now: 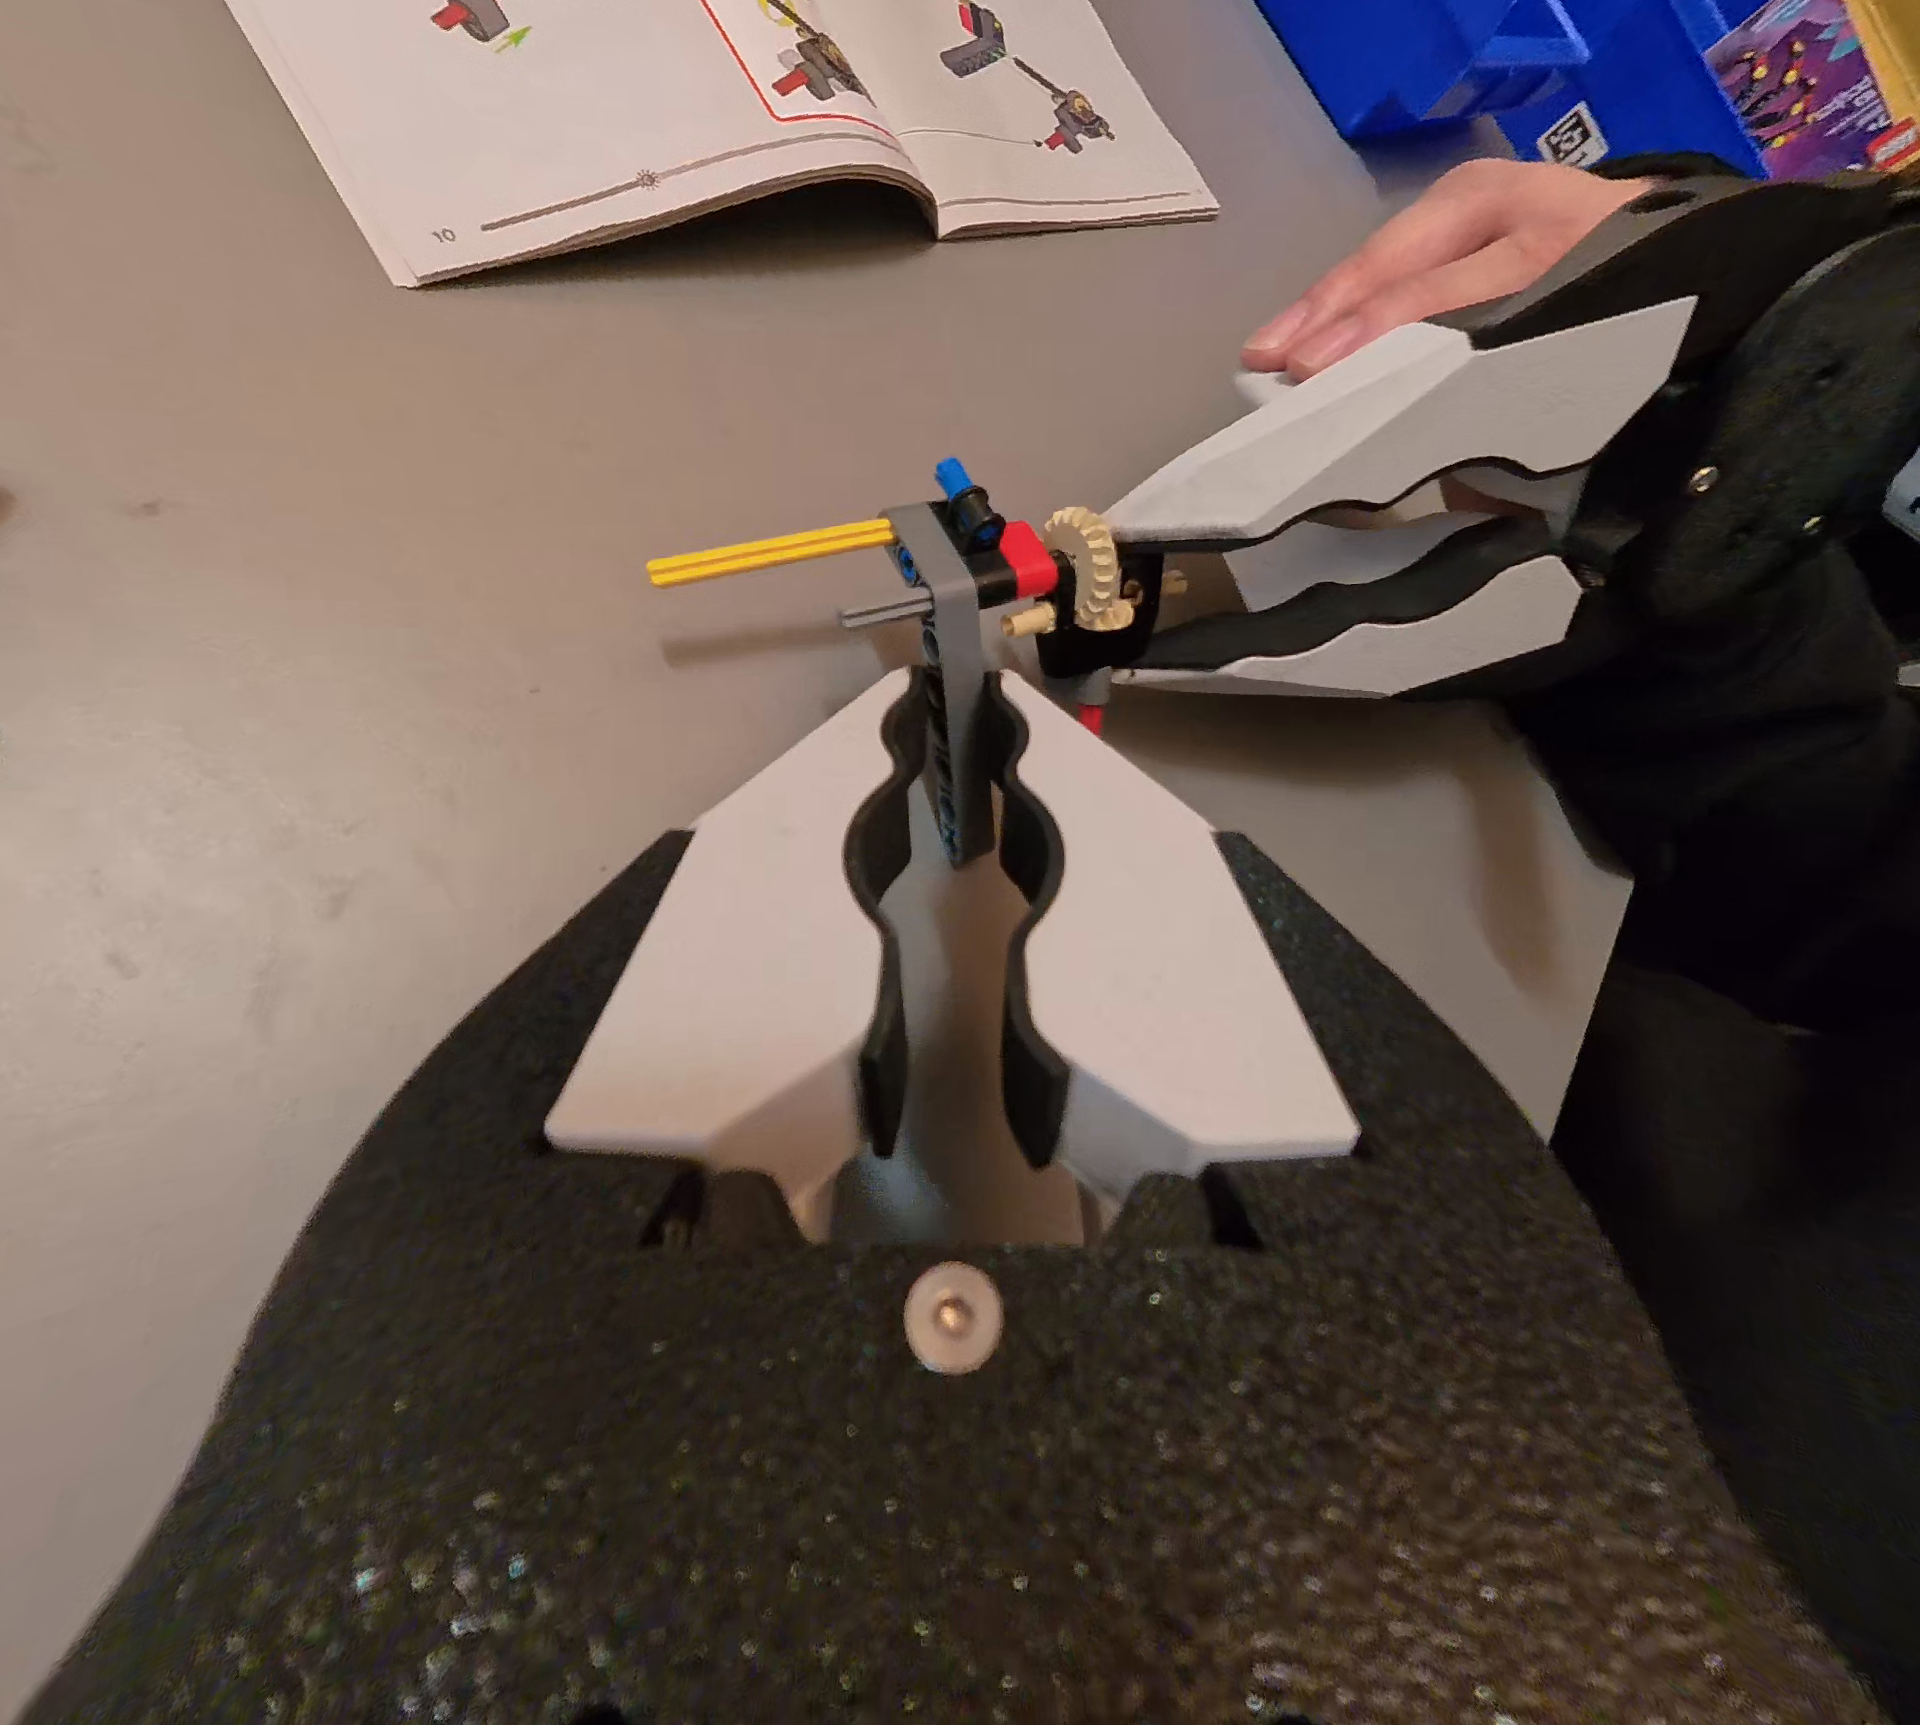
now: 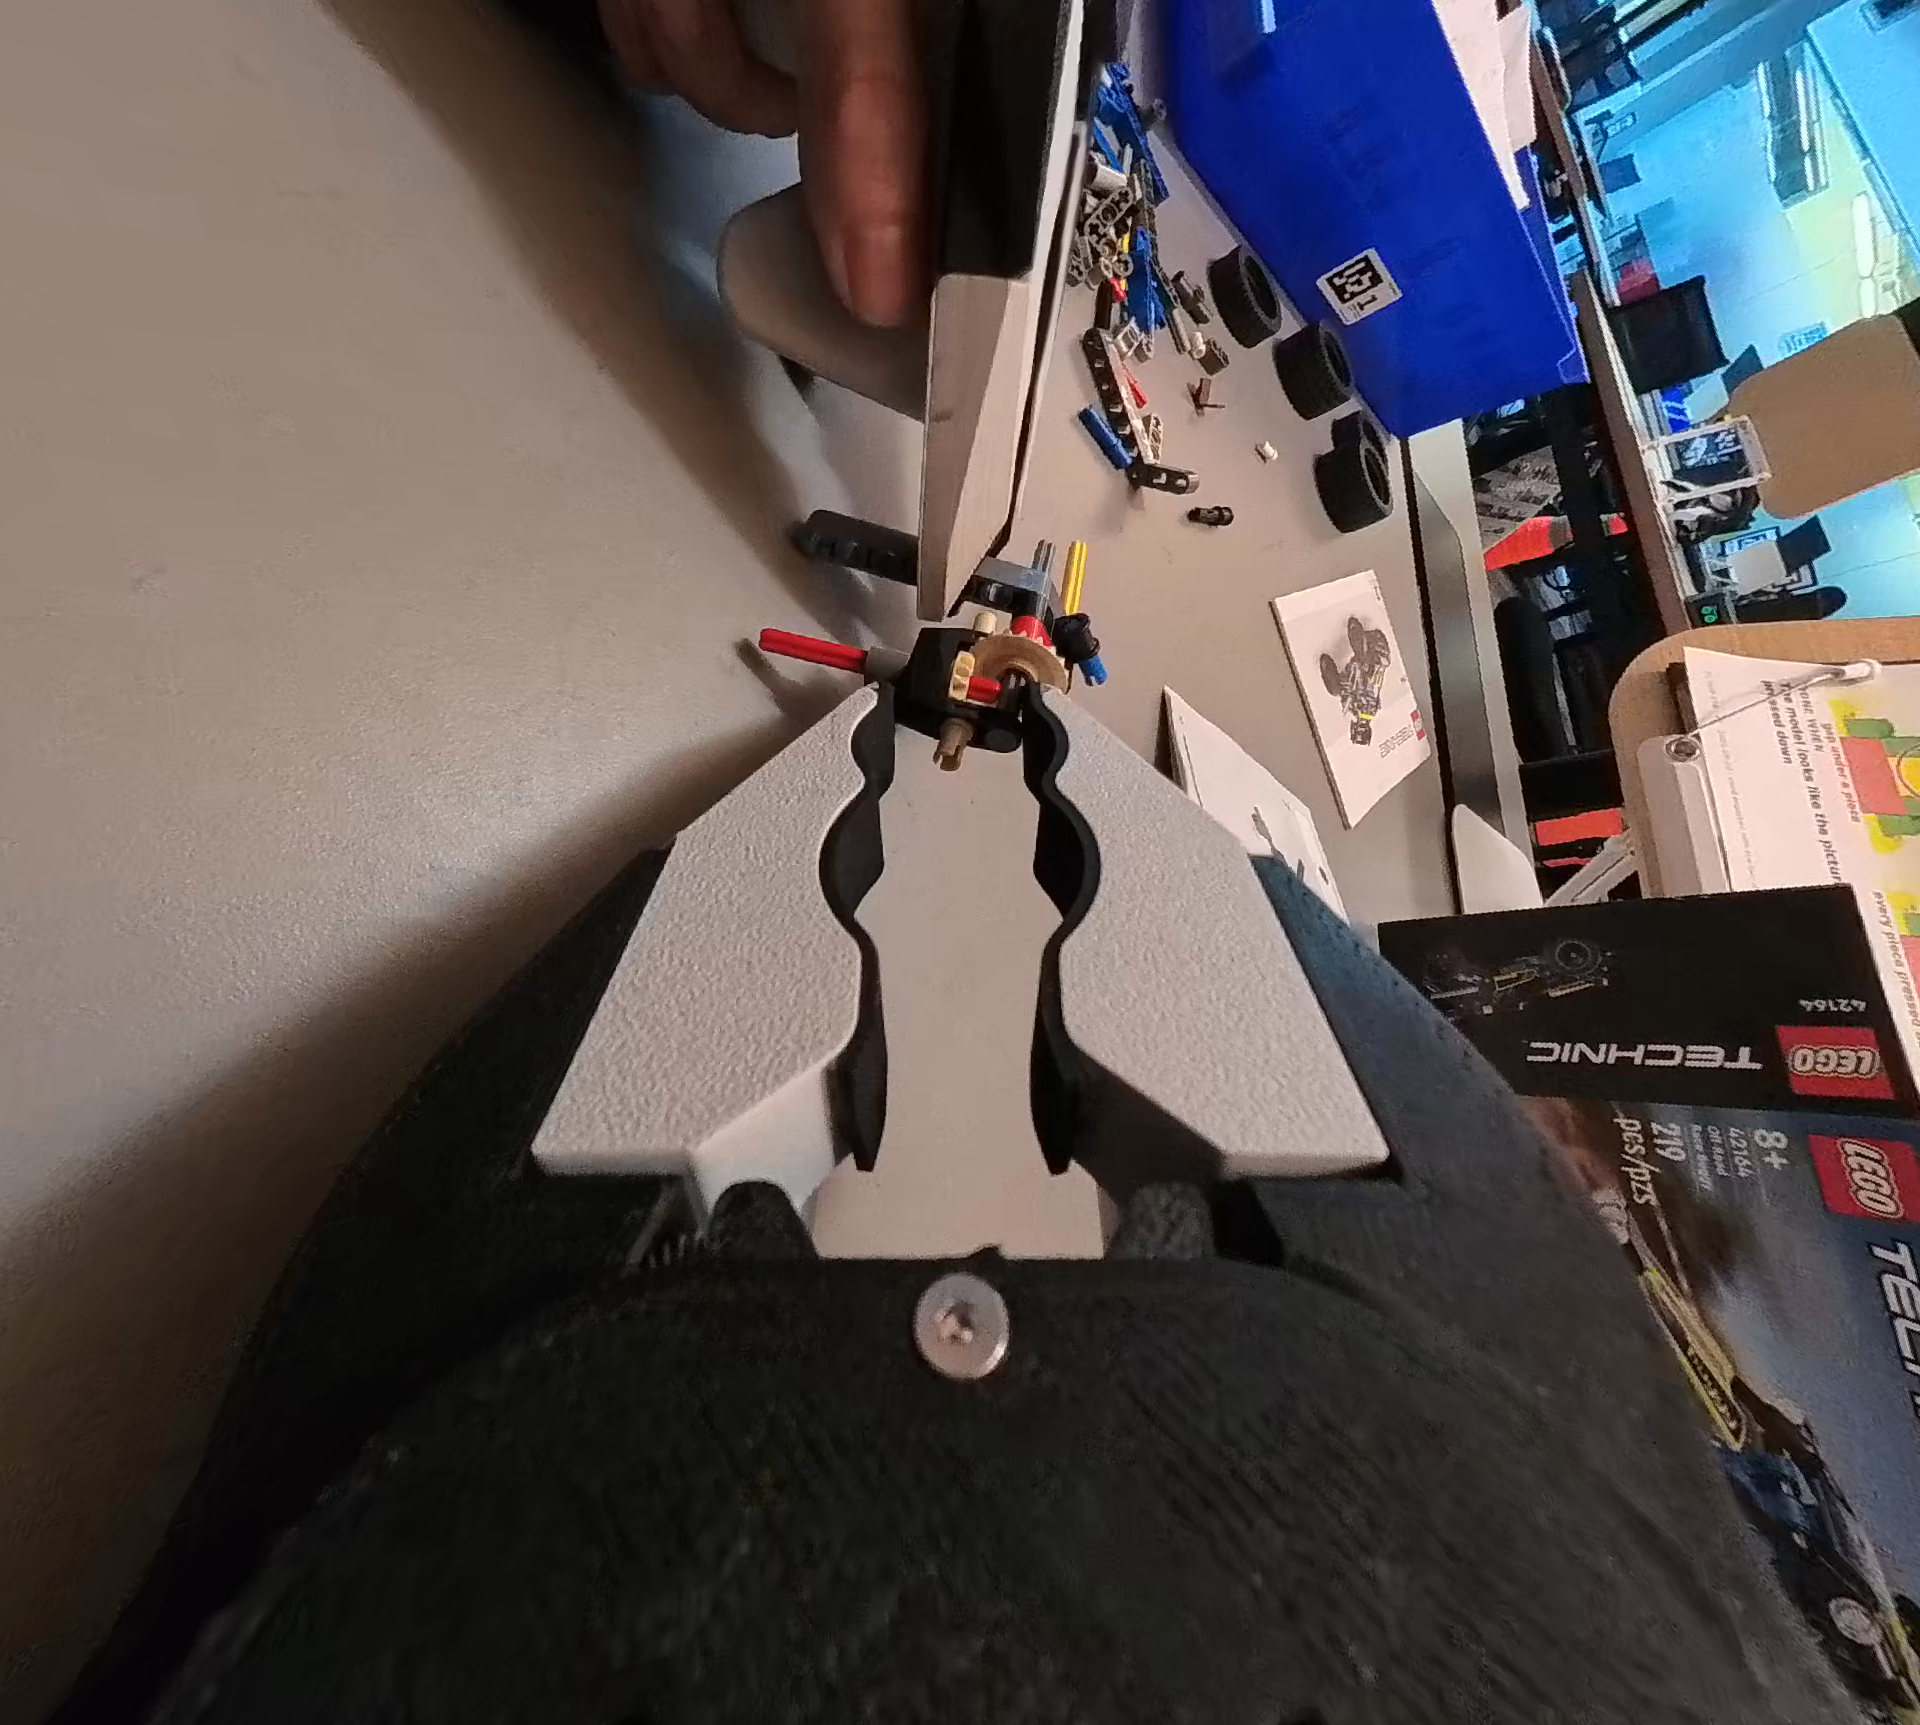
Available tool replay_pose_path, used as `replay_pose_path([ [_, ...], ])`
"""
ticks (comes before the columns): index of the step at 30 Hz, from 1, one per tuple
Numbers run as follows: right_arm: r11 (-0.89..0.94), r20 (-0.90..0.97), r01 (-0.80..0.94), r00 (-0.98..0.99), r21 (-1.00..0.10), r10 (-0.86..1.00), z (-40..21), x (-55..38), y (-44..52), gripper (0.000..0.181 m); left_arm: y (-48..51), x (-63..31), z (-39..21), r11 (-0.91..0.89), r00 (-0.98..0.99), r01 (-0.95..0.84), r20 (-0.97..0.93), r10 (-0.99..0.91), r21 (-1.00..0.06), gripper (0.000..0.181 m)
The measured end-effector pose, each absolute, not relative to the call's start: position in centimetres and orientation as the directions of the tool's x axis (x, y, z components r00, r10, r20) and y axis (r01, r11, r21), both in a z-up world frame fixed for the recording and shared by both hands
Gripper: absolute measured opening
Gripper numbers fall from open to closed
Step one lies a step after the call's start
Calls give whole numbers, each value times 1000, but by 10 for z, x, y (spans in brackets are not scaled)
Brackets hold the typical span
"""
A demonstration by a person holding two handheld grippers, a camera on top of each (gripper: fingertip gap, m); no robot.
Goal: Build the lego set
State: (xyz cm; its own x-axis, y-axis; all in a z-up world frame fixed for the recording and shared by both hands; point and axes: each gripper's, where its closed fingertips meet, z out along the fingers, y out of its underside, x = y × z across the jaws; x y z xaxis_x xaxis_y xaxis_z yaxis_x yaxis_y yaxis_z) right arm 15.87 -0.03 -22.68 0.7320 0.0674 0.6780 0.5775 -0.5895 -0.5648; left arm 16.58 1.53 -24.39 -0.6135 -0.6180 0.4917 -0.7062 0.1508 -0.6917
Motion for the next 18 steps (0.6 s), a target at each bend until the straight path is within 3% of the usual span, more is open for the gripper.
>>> replay_pose_path([
  [18, -538, 634, 544, 773, -644, 23, -217, 157, -2, 22, 47, 176, -234, 264, -657, -638, 332, -677, -723, 8],
])
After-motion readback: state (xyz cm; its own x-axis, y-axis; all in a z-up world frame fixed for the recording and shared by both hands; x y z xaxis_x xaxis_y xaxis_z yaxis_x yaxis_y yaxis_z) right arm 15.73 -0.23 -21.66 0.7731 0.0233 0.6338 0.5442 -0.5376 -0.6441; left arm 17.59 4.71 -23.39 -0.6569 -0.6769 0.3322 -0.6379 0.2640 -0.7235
